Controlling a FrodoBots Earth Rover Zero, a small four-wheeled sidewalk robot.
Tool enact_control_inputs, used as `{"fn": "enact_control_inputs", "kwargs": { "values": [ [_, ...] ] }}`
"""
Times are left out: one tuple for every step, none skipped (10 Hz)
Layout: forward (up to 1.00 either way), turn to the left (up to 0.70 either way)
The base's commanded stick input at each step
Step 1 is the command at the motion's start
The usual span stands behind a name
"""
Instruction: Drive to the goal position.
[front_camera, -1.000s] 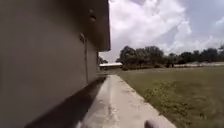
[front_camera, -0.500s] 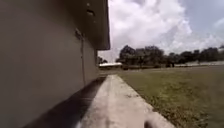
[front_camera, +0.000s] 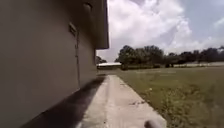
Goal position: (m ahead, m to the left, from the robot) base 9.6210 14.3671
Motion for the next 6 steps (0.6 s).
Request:
{"fn": "enact_control_inputs", "kwargs": {
  "values": [
    [0.85,0.00],
    [0.85,0.00],
    [0.85,0.00],
    [0.85,0.00],
    [0.85,0.00],
    [0.85,0.00]
  ]
}}
